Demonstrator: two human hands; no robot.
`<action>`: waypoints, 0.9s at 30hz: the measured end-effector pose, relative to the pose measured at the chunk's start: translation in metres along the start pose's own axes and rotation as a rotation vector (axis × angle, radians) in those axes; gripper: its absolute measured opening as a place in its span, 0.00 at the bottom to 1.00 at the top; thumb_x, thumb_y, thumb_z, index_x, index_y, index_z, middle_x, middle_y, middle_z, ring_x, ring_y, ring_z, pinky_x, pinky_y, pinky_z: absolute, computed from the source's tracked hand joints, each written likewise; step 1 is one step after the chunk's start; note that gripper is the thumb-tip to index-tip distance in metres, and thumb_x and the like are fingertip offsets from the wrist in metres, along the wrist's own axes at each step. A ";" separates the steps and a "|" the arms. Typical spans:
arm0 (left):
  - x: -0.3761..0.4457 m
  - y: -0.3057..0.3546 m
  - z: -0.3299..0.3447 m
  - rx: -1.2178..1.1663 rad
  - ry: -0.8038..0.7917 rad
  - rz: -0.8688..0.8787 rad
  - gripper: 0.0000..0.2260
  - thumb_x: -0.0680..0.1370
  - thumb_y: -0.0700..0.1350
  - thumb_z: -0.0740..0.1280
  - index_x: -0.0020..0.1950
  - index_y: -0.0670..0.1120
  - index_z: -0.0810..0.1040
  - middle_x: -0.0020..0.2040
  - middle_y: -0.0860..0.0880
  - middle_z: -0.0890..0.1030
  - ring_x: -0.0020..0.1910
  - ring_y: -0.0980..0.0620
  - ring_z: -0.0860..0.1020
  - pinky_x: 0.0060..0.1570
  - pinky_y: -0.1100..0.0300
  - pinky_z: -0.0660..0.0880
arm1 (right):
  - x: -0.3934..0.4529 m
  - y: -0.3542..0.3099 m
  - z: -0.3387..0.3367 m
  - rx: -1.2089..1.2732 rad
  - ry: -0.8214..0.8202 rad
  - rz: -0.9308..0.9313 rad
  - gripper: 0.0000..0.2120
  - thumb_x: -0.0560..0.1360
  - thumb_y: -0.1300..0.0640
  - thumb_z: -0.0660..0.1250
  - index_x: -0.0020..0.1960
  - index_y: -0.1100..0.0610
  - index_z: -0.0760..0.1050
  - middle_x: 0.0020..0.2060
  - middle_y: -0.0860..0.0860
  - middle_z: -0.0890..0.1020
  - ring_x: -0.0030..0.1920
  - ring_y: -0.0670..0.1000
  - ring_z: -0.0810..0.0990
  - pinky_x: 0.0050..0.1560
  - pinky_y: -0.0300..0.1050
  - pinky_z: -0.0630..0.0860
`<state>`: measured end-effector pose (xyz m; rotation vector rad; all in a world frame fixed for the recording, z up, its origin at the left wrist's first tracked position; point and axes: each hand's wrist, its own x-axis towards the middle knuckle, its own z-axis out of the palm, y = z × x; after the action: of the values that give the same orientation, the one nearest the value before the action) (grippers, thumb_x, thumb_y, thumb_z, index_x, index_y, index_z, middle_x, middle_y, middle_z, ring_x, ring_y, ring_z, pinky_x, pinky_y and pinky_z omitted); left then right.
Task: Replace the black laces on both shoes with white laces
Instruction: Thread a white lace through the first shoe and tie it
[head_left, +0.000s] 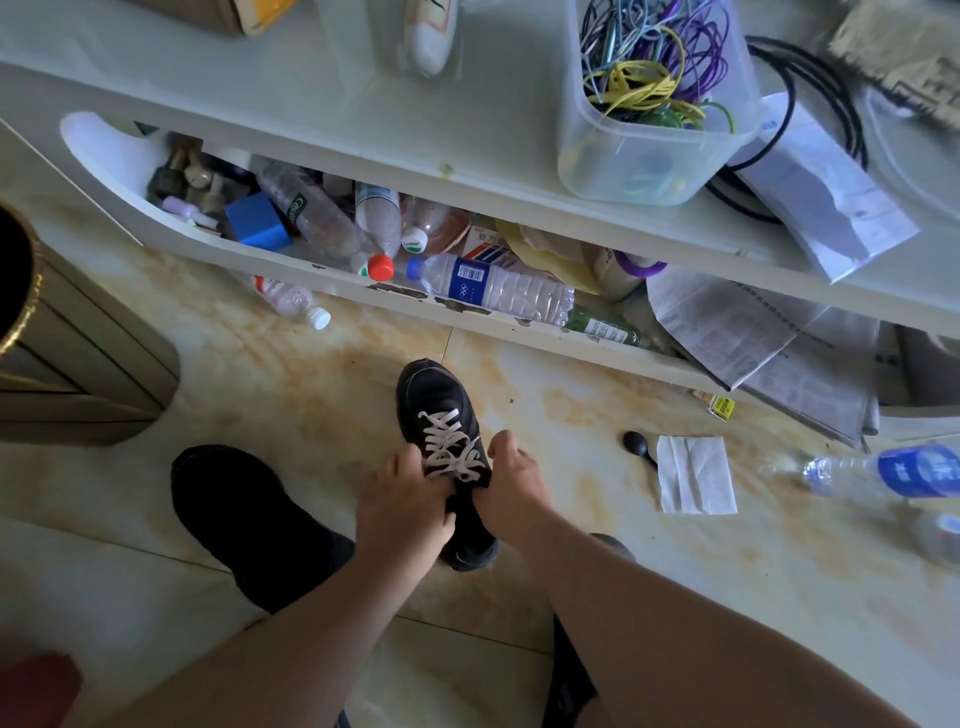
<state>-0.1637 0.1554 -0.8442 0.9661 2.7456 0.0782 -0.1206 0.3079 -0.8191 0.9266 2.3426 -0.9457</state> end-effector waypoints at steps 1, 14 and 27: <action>0.004 0.003 -0.001 0.031 -0.008 -0.035 0.14 0.61 0.52 0.82 0.41 0.53 0.82 0.47 0.47 0.72 0.44 0.42 0.73 0.40 0.50 0.71 | -0.002 0.000 0.003 -0.011 0.010 -0.010 0.12 0.76 0.61 0.63 0.55 0.53 0.61 0.45 0.52 0.76 0.42 0.54 0.79 0.38 0.52 0.81; 0.025 -0.020 -0.011 -0.108 0.389 0.241 0.05 0.74 0.49 0.70 0.42 0.48 0.78 0.46 0.46 0.75 0.39 0.42 0.74 0.36 0.49 0.73 | 0.004 0.019 -0.004 0.032 0.075 -0.001 0.07 0.73 0.56 0.66 0.45 0.52 0.67 0.40 0.52 0.77 0.38 0.56 0.76 0.34 0.48 0.71; 0.003 0.013 -0.033 -0.609 0.129 -0.416 0.02 0.84 0.51 0.63 0.55 0.57 0.74 0.36 0.56 0.78 0.35 0.49 0.77 0.33 0.55 0.66 | -0.014 -0.001 -0.005 0.152 0.137 -0.036 0.10 0.73 0.50 0.66 0.49 0.45 0.66 0.41 0.49 0.81 0.40 0.55 0.80 0.39 0.51 0.79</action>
<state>-0.1662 0.1685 -0.8107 0.2313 2.6939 0.8636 -0.1128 0.3058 -0.8069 1.0413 2.4353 -1.1204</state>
